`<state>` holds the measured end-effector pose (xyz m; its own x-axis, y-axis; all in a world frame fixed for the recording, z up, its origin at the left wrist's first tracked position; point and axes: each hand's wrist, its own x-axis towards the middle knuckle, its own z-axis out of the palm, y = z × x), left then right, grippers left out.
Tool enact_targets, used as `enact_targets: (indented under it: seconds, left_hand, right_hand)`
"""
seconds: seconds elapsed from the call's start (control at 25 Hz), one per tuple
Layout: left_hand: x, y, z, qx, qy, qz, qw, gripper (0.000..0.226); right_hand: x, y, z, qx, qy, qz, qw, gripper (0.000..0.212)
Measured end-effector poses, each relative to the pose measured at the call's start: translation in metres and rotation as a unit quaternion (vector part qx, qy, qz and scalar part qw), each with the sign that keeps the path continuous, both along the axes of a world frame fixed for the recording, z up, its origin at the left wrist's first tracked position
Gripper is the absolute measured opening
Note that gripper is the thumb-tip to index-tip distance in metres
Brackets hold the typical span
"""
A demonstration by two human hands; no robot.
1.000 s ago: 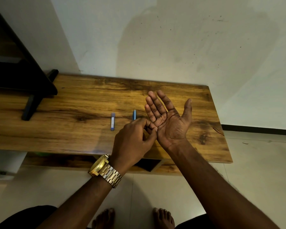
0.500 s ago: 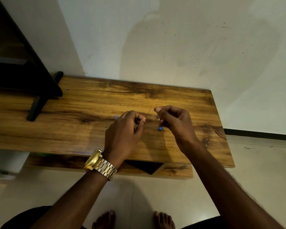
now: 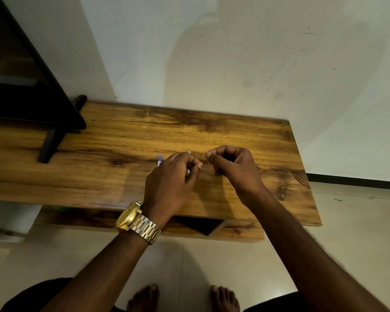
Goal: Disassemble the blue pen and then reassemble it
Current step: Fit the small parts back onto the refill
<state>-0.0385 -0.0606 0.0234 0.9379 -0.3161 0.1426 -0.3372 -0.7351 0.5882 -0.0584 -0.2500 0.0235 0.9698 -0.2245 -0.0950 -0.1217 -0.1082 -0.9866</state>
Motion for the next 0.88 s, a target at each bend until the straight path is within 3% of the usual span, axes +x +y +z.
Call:
enact_targets:
  seconds: [0.12,0.28,0.52,0.68,0.8,0.88]
  left_hand:
    - [0.001,0.003,-0.001,-0.006,0.035,0.050,0.998,0.034]
    - [-0.002,-0.004,-0.006,0.089,0.069,0.093,0.989,0.035]
    - [0.002,-0.008,-0.008,0.142,0.056,0.079,0.985,0.021]
    - [0.006,-0.001,-0.003,0.024,0.058,0.064,0.996,0.017]
    - [0.008,0.002,0.006,-0.072,0.006,0.042,0.997,0.017]
    - [0.007,0.004,0.009,-0.086,-0.037,0.024,0.995,0.018]
  right_hand:
    - [0.004,-0.006,0.003,0.049,-0.013,-0.083,0.995,0.008]
    - [0.007,-0.016,0.008,0.239,-0.004,-0.193,0.952,0.011]
    - [0.007,-0.019,0.012,0.326,0.016,-0.230,0.917,0.008]
    - [0.006,-0.018,0.021,0.310,-0.018,-0.196,0.930,0.008]
    - [0.006,-0.016,0.026,0.276,-0.055,-0.172,0.944,0.007]
    - [0.005,-0.012,0.029,0.253,-0.075,-0.154,0.952,0.007]
